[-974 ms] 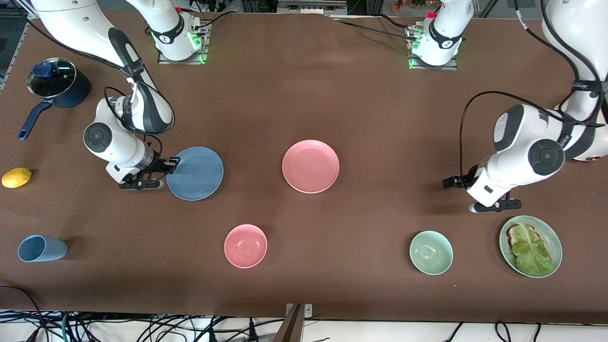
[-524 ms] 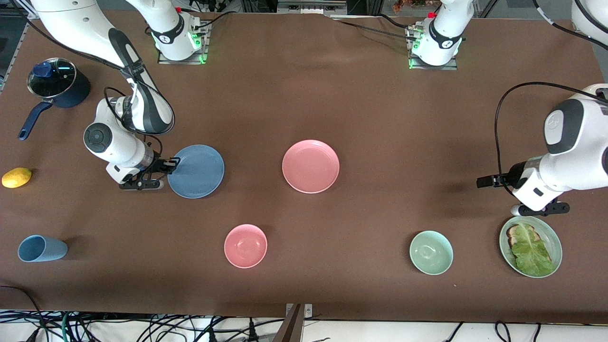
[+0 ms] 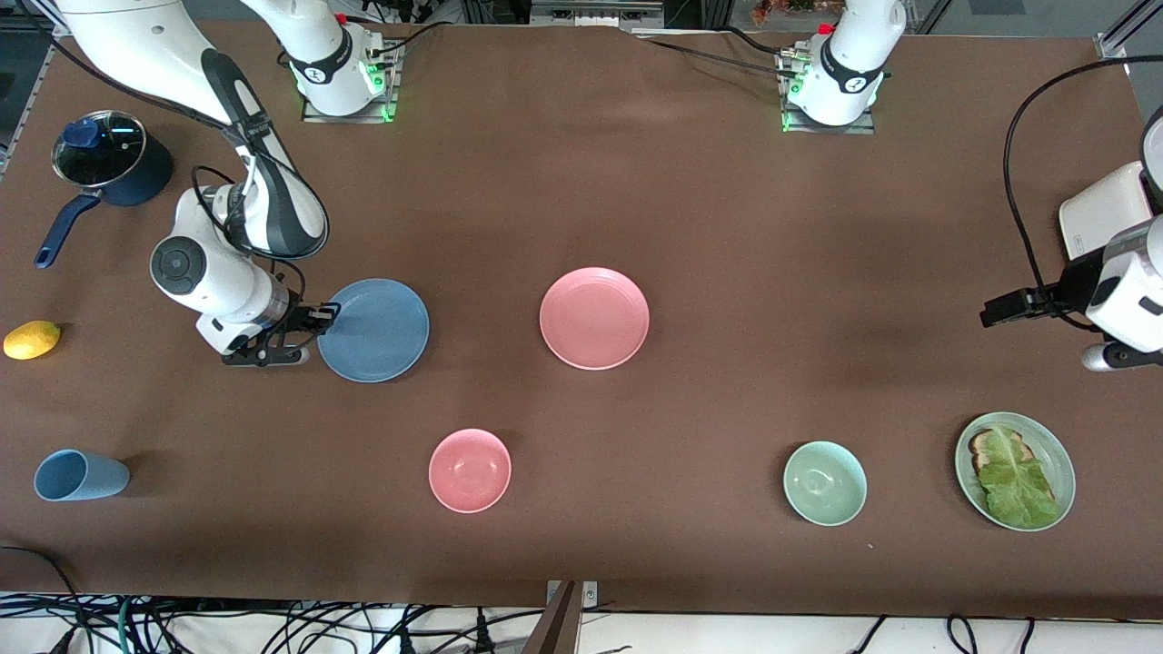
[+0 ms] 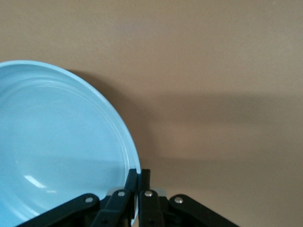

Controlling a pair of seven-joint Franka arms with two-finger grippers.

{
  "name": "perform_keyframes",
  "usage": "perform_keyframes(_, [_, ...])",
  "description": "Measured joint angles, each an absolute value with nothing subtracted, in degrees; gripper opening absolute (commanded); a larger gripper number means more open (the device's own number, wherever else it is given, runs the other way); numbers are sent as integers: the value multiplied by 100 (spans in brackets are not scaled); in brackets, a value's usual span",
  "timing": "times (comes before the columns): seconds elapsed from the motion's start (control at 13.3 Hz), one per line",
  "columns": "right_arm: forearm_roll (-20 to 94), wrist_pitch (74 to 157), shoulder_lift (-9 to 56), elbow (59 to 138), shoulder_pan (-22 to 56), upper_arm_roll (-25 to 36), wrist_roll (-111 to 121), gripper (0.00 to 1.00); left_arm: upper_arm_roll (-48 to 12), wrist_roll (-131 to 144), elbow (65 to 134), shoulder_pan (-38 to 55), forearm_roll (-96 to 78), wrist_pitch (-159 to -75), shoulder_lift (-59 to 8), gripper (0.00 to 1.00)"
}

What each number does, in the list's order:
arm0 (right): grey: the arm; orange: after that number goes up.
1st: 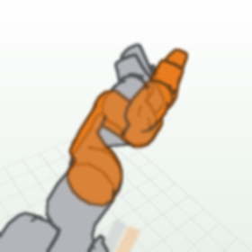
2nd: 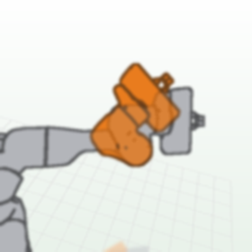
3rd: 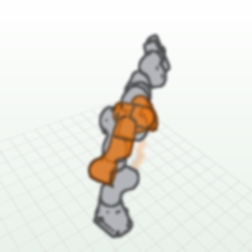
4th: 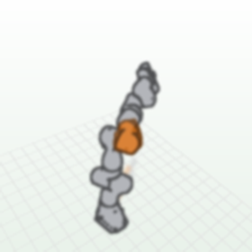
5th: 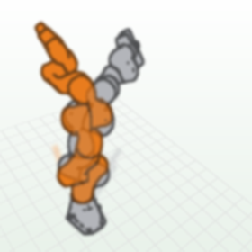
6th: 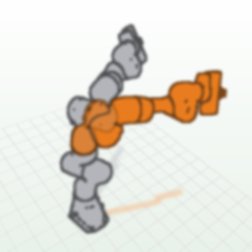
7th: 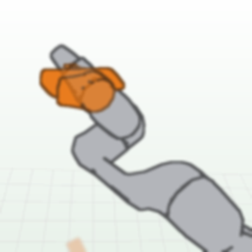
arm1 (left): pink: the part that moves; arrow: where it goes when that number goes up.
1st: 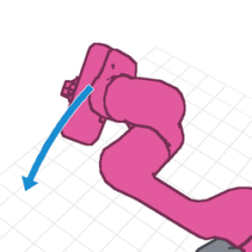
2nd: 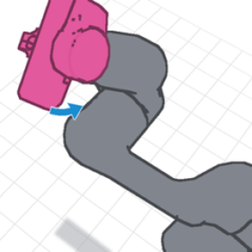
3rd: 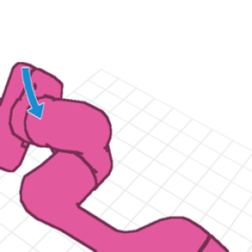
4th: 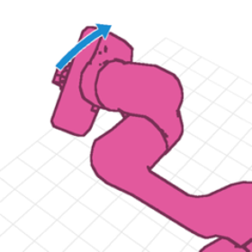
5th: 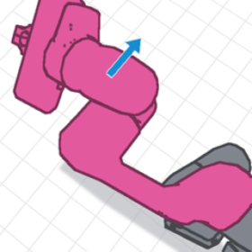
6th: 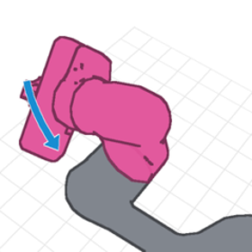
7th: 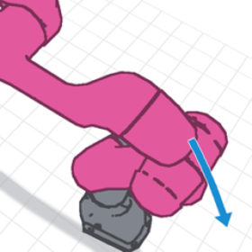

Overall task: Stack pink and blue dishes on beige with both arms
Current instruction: 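Carry the blue plate with the right gripper onto the pink plate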

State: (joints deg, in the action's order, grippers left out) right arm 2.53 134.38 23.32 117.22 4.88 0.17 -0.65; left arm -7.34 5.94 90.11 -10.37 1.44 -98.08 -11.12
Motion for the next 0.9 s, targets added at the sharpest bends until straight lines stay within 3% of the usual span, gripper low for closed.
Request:
perform_keyframes(0.37, [719,11995,2254,10457,485,6,59,0,-522,605,9009,-623,122,-9451,-227,100])
perform_keyframes(0.9, [775,11649,2286,9871,928,-397,-640,0,-501,595,9033,-481,42,-9321,-81,100])
